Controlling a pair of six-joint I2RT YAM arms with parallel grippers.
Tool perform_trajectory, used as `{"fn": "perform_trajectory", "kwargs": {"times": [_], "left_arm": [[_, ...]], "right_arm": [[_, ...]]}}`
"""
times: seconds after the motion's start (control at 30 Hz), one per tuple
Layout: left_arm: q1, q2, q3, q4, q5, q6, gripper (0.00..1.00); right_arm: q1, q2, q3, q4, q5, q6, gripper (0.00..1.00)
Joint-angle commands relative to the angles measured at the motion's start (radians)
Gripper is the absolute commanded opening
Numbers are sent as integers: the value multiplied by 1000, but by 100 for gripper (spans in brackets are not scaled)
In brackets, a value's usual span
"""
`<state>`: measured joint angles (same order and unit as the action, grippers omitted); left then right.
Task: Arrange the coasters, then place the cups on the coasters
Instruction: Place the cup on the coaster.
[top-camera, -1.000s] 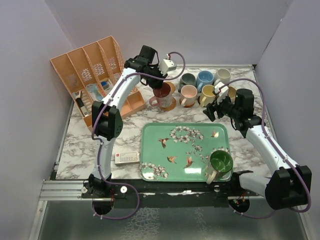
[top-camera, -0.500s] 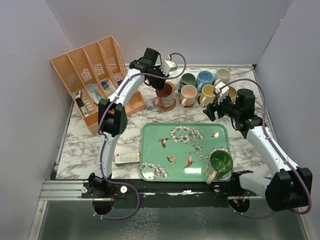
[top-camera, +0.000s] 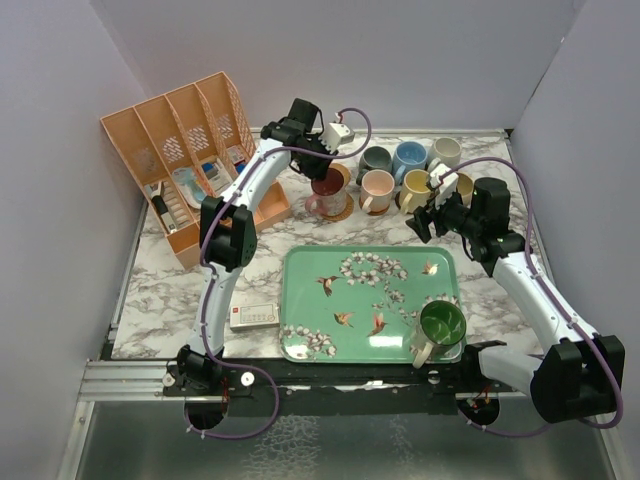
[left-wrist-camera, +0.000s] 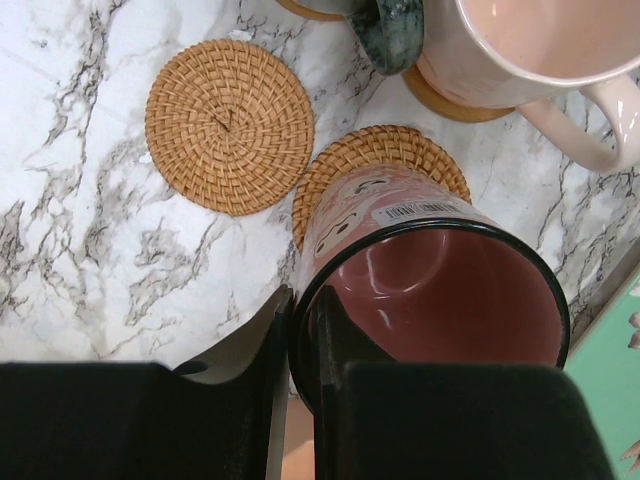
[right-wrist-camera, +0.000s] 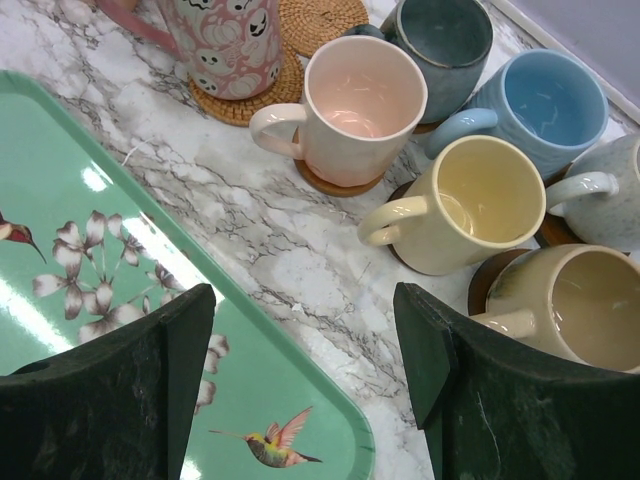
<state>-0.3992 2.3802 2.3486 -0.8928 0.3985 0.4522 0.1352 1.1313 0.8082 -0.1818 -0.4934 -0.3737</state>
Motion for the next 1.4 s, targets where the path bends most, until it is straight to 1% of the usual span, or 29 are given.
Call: {"fn": "perform_trajectory", "kwargs": {"times": [0.0, 0.27, 0.5, 0.6, 0.7, 0.73, 0.77, 0.87, 0.97, 1.07, 1.13, 1.23, 1.37], "left_arm": [[1, 8, 78, 43, 9, -37, 8], [-6, 3, 65, 43, -22, -35, 24], [-6, -27, 74, 43, -23, -42, 43], [-6, -59, 72, 48, -34, -49, 55], [-4, -120, 14, 79, -45, -69, 66], [-5, -146, -21, 97, -46, -78, 72], [-4, -174, -57, 115, -44, -87, 76], [-3, -269, -203, 182, -34, -120, 84], [-3, -384, -401, 285, -24, -157, 88], [-4, -502, -622, 426, -5, -196, 88], [-4, -556, -738, 505, 5, -219, 88], [-4, -586, -840, 574, 22, -247, 86], [-4, -557, -876, 594, 38, -273, 83]], "right_arm": [[-5, -25, -9, 2, -12, -21, 73], [-6, -24, -11, 3, -5, -27, 73], [-6, -22, -13, 4, -2, -28, 73], [-5, -24, -13, 3, -2, -30, 73], [-7, -24, -14, 4, -1, -32, 73], [-6, -24, -14, 4, 1, -33, 73], [-6, -24, -13, 4, 1, -34, 73], [-7, -24, -13, 2, 6, -37, 73], [-5, -30, -14, 4, 10, -41, 73], [-5, -30, -15, 4, 13, -43, 74], [-6, -28, -16, 5, 14, -44, 74], [-6, -25, -15, 2, 11, -44, 74], [-5, -26, -15, 3, 17, -46, 74]]}}
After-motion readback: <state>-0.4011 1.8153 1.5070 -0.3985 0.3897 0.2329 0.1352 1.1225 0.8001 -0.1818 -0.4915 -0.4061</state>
